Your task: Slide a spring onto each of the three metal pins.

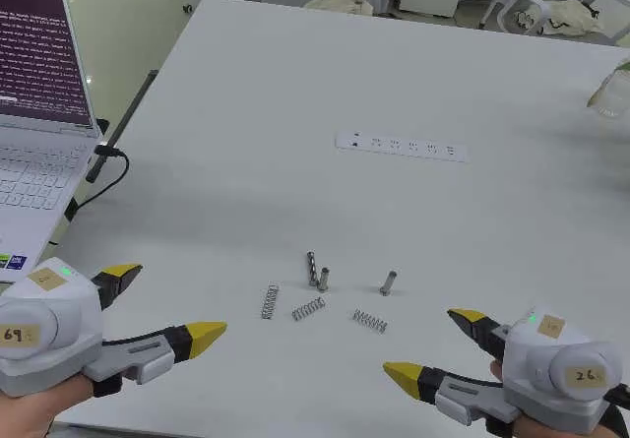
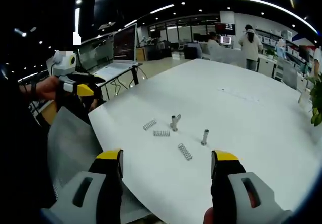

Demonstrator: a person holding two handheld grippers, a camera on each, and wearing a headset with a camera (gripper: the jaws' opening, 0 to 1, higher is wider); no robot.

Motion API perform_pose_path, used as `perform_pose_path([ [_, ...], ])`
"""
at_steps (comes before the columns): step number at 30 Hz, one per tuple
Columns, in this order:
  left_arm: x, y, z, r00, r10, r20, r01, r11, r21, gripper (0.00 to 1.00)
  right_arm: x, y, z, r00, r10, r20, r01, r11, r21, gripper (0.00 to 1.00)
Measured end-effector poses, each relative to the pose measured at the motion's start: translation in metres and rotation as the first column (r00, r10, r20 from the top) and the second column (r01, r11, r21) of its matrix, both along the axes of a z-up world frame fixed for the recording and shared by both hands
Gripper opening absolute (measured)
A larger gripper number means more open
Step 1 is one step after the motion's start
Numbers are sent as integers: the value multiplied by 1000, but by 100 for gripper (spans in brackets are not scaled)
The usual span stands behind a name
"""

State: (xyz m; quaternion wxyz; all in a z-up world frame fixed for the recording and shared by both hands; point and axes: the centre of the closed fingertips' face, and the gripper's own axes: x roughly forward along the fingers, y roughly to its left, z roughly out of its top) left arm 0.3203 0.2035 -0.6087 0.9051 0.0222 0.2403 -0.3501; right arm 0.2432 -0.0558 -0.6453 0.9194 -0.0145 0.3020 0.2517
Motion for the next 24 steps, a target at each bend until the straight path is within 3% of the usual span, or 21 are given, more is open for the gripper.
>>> perform_pose_path([
  [24,5,0,-3,1000,0,-6,0,1000,-22,78,-5,-2,-1,1000,-3,-16,2,1000,-16,72],
])
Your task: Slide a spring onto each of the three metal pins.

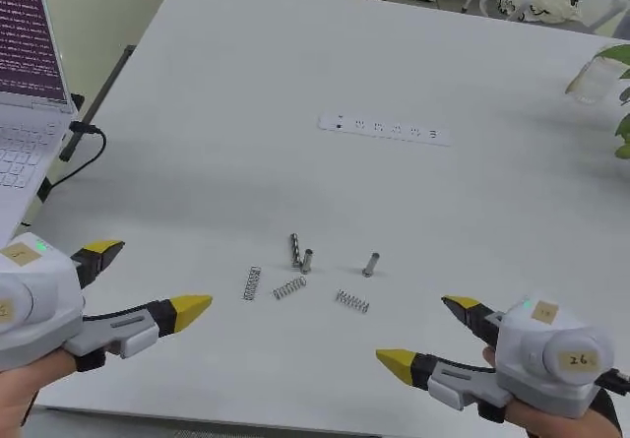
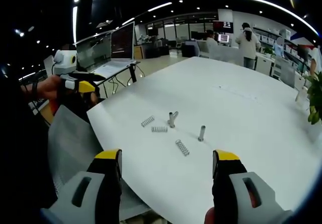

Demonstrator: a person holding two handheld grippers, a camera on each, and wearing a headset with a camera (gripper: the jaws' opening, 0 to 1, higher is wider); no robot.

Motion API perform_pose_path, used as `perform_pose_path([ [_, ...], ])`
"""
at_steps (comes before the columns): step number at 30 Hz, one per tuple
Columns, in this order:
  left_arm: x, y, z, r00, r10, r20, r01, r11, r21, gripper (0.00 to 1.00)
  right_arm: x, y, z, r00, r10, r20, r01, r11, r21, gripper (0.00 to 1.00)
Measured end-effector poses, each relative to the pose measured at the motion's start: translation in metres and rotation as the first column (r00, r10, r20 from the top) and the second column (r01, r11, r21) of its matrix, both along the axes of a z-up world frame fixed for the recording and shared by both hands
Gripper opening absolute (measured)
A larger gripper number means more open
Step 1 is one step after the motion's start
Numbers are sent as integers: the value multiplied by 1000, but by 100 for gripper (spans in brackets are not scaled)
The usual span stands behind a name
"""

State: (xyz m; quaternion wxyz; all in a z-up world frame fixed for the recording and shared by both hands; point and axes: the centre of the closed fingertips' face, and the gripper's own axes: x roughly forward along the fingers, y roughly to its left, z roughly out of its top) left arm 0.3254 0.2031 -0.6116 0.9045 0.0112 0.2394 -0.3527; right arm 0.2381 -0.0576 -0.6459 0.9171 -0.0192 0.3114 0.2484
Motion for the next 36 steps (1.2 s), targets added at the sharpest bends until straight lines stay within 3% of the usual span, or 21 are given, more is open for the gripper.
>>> perform_pose_path([
  [16,5,2,-1,1000,13,-7,-13,1000,-10,75,1,5,-1,1000,10,-4,-10,1000,-3,72],
  [36,15,-4,-1,1000,2,-9,-2,1000,-8,74,-1,-6,-3,1000,-29,2,29,1000,8,73],
])
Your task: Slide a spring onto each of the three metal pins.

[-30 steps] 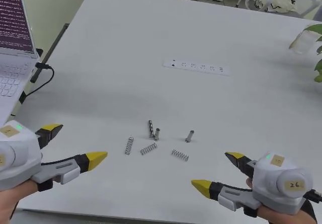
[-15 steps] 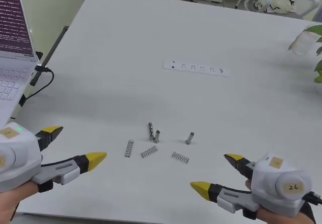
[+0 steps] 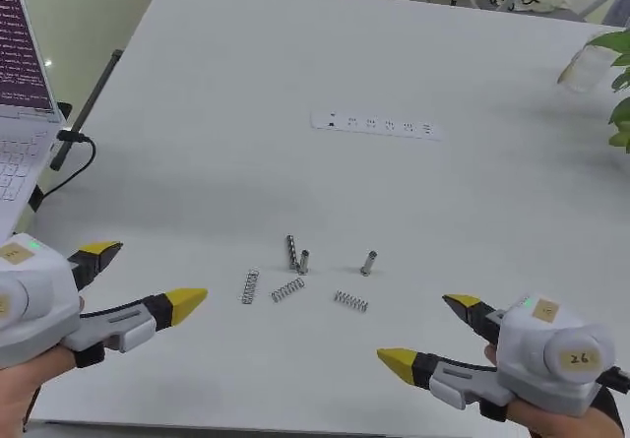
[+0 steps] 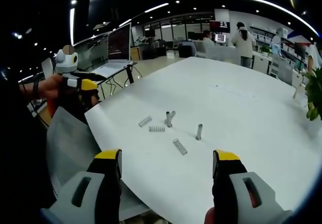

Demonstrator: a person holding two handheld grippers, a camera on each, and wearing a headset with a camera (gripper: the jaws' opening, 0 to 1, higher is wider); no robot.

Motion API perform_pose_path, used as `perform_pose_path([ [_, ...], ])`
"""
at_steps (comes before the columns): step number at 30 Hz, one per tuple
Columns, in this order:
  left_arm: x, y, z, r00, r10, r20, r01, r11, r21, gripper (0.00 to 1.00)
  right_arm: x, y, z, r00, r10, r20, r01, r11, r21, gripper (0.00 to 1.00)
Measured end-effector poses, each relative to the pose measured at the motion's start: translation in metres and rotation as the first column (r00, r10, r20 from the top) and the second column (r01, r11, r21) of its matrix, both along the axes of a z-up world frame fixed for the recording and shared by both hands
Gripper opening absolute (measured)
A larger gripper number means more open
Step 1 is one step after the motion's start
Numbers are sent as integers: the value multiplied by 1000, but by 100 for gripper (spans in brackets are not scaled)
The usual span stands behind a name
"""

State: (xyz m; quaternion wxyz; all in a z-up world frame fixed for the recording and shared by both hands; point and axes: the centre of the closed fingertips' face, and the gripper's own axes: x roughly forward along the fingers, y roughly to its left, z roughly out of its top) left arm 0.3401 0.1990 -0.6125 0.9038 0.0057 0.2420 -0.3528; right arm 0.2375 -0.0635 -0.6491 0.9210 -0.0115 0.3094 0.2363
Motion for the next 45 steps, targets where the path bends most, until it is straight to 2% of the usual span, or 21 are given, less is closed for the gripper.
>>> perform_pose_path([
  [15,9,-5,5,1000,-6,9,6,1000,-3,74,3,-4,1,1000,-10,7,10,1000,1,72],
  [28,12,-6,6,1000,-10,13,10,1000,-4,74,2,-5,0,1000,-11,4,11,1000,0,72],
  [36,22,-13,5,1000,-27,15,27,1000,5,73,3,-4,1,1000,-11,7,11,1000,-3,72],
  [45,31,-28,-1,998,-57,10,57,998,3,72,3,-4,1,1000,-13,8,13,1000,-4,72],
])
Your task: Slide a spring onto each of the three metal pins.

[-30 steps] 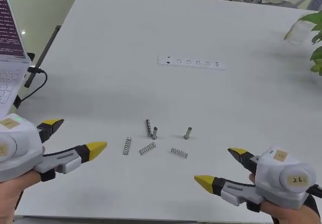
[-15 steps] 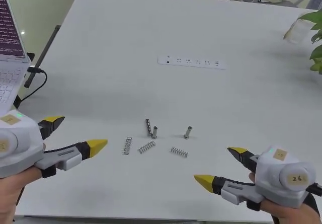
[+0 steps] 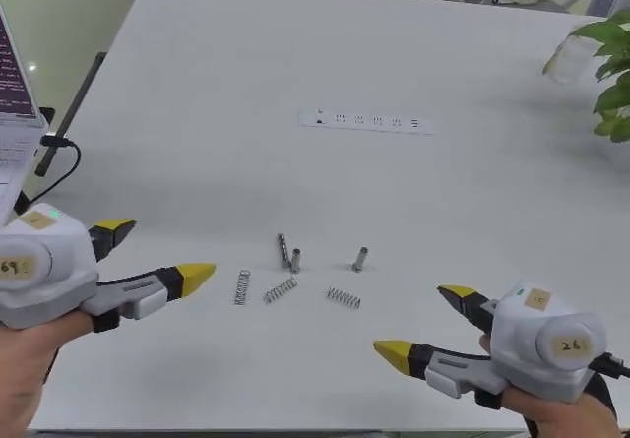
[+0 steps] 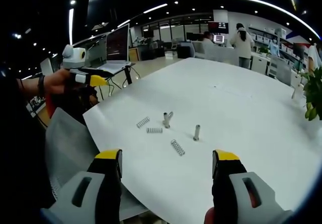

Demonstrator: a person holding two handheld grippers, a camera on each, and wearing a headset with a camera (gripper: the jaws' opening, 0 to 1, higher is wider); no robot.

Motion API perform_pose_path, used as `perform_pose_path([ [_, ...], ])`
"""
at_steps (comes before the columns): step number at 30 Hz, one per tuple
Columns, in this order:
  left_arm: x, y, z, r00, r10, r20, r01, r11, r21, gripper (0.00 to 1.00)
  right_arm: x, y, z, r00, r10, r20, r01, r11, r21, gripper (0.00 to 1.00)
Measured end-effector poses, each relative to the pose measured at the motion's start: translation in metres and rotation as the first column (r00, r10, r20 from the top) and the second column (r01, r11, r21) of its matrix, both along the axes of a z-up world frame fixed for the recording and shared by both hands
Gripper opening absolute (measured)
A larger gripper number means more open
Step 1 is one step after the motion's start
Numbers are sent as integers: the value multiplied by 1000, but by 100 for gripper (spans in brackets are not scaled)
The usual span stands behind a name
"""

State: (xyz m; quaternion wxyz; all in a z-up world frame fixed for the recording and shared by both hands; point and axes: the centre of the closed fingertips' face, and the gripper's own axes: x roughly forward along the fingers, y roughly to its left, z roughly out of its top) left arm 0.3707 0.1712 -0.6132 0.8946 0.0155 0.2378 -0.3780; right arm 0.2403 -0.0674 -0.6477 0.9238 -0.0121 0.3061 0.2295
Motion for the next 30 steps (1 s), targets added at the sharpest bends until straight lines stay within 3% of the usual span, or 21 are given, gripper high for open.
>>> perform_pose_path([
  [13,15,-23,-6,1000,-29,-12,29,1000,-10,69,2,1,-1,1000,5,-2,-5,1000,3,71],
  [30,37,-47,-27,998,-34,-52,33,999,-10,61,6,0,-4,1000,15,-14,-15,1000,4,71],
])
